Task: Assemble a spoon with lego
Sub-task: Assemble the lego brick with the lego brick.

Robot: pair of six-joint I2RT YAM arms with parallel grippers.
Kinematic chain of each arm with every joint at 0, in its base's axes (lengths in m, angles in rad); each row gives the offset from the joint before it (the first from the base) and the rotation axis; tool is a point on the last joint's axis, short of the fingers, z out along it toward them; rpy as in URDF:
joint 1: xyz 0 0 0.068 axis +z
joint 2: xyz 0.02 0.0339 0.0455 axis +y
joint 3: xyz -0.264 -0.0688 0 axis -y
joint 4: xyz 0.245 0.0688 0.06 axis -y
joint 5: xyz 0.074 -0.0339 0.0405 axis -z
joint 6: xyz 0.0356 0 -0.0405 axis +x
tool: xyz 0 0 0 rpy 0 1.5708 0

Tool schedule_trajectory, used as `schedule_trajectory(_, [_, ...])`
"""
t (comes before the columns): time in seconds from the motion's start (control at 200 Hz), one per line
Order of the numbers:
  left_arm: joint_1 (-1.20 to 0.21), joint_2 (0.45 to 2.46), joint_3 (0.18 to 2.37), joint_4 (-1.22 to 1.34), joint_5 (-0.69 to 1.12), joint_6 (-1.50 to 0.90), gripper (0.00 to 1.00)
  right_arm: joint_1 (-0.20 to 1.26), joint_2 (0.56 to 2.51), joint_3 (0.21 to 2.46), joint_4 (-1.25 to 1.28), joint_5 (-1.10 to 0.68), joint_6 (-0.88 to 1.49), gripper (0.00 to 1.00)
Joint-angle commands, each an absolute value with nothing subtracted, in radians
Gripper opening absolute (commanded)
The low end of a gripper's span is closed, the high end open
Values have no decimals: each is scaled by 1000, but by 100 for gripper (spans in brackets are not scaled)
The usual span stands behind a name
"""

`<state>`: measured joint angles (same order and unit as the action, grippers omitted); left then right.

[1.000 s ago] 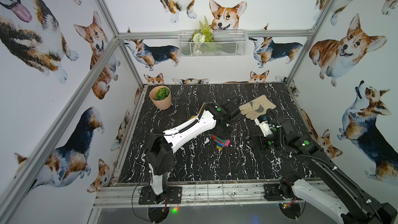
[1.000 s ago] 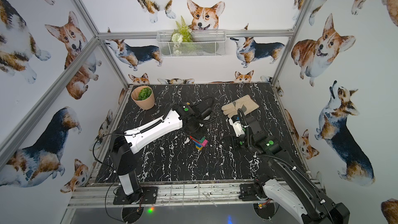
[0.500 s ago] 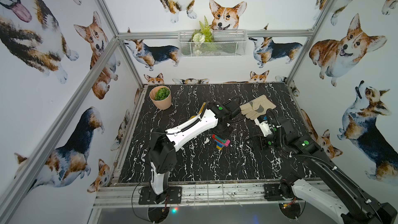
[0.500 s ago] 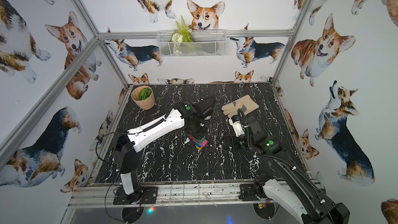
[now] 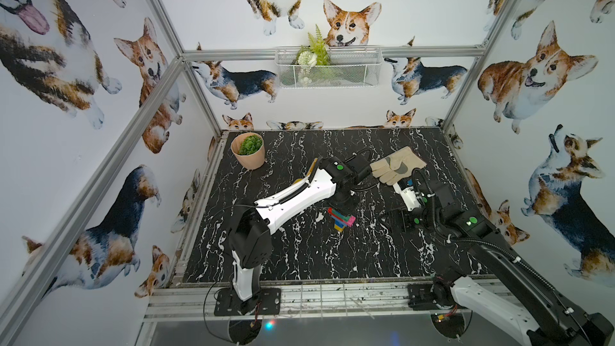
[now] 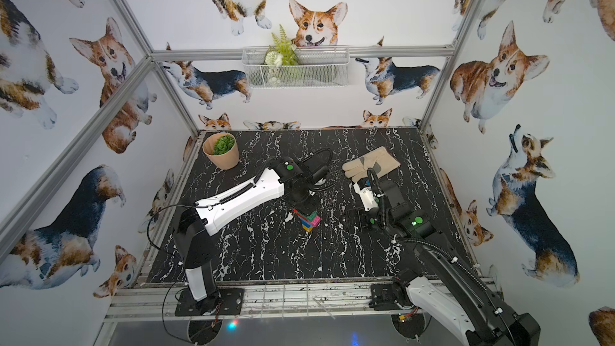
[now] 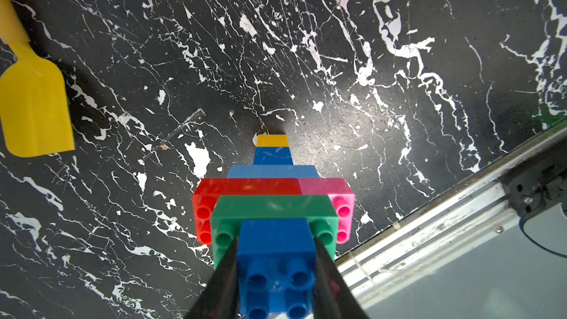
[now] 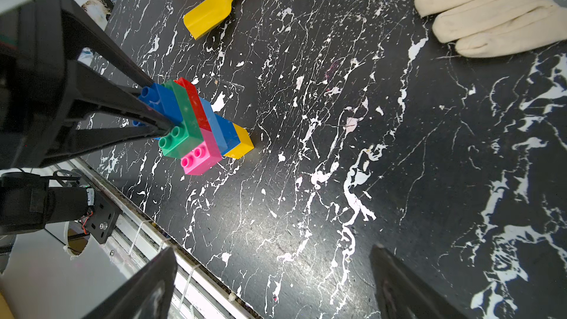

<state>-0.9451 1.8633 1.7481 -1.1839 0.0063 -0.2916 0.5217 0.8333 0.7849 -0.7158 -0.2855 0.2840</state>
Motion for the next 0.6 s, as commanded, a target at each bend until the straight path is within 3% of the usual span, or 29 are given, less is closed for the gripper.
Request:
schedule_trajectory(0.0, [-946, 1855, 1747, -1192, 38, -301, 46, 521, 837, 793, -704, -276, 289, 100])
schedule_trajectory(0.4, [-948, 1832, 1784, -1181, 19, -306, 62, 522, 834, 793, -704, -274, 290, 100])
schedule_trajectory(0.591, [-941, 1774, 1781, -1154, -20, -323, 82, 522, 841, 801, -703, -291, 292, 100])
